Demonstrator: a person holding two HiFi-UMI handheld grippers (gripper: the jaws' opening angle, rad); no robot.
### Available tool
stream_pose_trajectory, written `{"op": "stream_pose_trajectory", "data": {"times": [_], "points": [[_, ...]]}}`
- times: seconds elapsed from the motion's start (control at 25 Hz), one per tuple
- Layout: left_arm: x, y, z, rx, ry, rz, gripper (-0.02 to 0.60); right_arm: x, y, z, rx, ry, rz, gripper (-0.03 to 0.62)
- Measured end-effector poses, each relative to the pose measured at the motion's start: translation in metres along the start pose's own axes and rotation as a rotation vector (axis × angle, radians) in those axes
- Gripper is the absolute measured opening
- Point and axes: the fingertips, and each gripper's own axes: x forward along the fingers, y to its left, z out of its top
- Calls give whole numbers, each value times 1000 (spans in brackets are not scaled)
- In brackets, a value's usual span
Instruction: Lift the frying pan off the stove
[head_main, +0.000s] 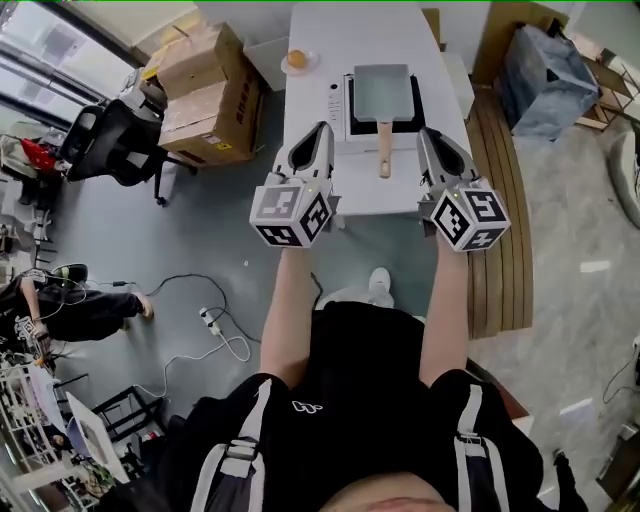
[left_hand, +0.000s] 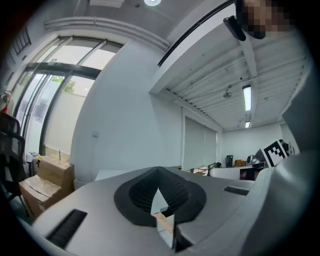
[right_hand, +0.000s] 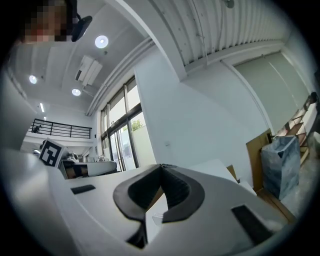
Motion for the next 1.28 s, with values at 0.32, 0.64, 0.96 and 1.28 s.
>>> {"op": "stream_pose_trajectory", "data": {"times": [0.32,0.64,0.96,1.28], "points": [[46,19,-49,-152,64,-67,-8,37,-17,-21,-89,122,-28,-2],[77,20,-78,-406,81,-248,0,60,-30,-44,-85,221,-15,-2],[96,24,-109,-540,146,-284,7,66,-45,-72,87,297,31,-1],[98,22,-138,-616,205,-279,48,73,-51,-97,171,346,76,0]]}}
